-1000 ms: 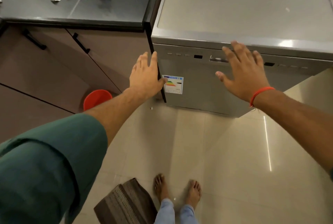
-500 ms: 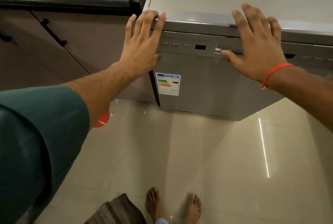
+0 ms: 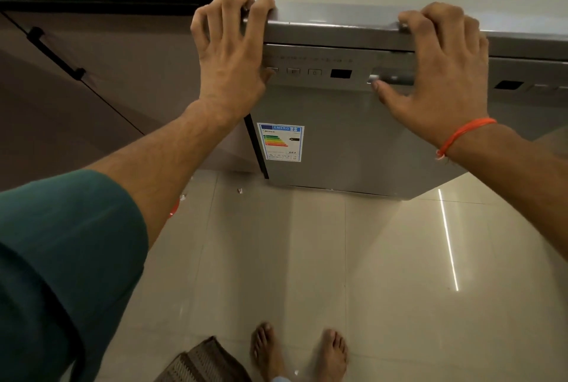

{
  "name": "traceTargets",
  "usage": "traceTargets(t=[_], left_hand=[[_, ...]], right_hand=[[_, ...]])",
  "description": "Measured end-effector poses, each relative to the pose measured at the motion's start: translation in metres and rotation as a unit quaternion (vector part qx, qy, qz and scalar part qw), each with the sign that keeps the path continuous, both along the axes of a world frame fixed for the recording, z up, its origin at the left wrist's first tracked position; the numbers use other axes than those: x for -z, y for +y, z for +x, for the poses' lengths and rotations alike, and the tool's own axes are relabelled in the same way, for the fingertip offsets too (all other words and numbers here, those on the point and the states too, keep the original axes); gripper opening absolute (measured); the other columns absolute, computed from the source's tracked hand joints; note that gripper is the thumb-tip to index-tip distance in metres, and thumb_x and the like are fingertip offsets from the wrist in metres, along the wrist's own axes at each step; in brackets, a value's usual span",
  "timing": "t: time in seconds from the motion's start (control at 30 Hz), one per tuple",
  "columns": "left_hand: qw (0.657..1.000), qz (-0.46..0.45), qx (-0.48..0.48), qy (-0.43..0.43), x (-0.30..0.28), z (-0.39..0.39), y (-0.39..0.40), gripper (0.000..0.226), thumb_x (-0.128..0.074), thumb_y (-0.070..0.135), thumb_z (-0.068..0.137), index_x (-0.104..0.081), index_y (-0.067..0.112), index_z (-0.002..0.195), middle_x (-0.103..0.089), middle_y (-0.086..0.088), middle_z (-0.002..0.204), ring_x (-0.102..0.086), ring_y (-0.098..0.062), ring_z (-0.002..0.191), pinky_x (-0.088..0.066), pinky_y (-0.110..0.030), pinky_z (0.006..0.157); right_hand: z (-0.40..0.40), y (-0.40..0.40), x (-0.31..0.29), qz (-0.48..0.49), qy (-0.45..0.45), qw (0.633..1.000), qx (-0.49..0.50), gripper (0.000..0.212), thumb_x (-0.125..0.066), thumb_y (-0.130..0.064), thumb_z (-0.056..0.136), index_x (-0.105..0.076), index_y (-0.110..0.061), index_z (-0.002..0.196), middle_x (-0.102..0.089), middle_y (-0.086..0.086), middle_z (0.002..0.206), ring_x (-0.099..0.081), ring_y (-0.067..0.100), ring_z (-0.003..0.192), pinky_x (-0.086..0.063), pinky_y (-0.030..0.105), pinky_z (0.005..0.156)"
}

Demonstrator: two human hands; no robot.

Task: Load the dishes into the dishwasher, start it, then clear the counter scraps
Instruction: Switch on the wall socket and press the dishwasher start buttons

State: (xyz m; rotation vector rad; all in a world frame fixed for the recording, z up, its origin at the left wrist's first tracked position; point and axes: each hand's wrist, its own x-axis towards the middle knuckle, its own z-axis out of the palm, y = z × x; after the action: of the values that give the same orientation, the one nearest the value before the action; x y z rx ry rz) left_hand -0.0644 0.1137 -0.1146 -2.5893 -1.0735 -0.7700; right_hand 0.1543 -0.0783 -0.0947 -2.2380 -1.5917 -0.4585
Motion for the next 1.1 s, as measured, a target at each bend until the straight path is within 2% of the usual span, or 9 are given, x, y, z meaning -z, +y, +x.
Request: traceTargets(t=[0.2,0.47,0.67,0.93,1.1], left_hand=[[1.000,-0.011,-0.013,-0.026,-0.008,0.005,0.002,0.067,-0.073,0.036,0.073,-0.041,0.030,0.132,-0.046,-0.008,0.136,-0.040,-0.026,0.130,-0.024,-0.042,0.111],[0.999,-0.027,-0.030,-0.030,-0.009,0.009,0.001,0.067,-0.072,0.029,0.068,-0.043,0.032,0.128,-0.046,-0.005,0.129,-0.038,-0.021,0.121,-0.028,-0.035,0.098],[0.999,-0.031,-0.017,-0.011,-0.014,0.007,0.000,0.069,-0.073,0.035,0.071,-0.043,0.029,0.133,-0.045,-0.008,0.133,-0.041,-0.026,0.125,-0.029,-0.037,0.099],[0.999,-0.028,-0.018,0.000,-0.011,0.006,-0.003,0.075,-0.077,0.032,0.072,-0.037,0.029,0.136,-0.042,-0.009,0.138,-0.038,-0.027,0.130,-0.029,-0.038,0.102],[0.999,-0.039,-0.018,0.011,-0.012,0.005,-0.006,0.084,-0.078,0.047,0.071,-0.035,0.028,0.141,-0.041,-0.011,0.142,-0.037,-0.029,0.134,-0.030,-0.043,0.106]], right_hand=[[-0.003,0.010,0.000,0.006,-0.002,0.999,0.034,0.069,-0.064,-0.055,0.080,-0.044,-0.018,0.135,-0.043,0.014,0.137,-0.043,0.034,0.123,-0.040,0.042,0.104],[-0.006,0.011,0.003,0.003,-0.007,0.999,0.043,0.075,-0.065,-0.059,0.076,-0.044,-0.018,0.135,-0.044,0.015,0.137,-0.043,0.035,0.122,-0.037,0.041,0.103],[-0.007,0.010,0.002,-0.006,-0.009,0.999,0.045,0.078,-0.067,-0.059,0.074,-0.042,-0.018,0.135,-0.043,0.015,0.138,-0.042,0.035,0.123,-0.037,0.042,0.105],[-0.008,0.010,0.002,-0.008,-0.017,0.999,0.045,0.076,-0.069,-0.055,0.074,-0.042,-0.018,0.134,-0.043,0.016,0.137,-0.043,0.036,0.122,-0.038,0.044,0.106],[-0.006,0.011,0.003,-0.017,-0.023,0.998,0.048,0.079,-0.072,-0.055,0.072,-0.040,-0.018,0.134,-0.042,0.015,0.138,-0.043,0.036,0.123,-0.038,0.046,0.108]])
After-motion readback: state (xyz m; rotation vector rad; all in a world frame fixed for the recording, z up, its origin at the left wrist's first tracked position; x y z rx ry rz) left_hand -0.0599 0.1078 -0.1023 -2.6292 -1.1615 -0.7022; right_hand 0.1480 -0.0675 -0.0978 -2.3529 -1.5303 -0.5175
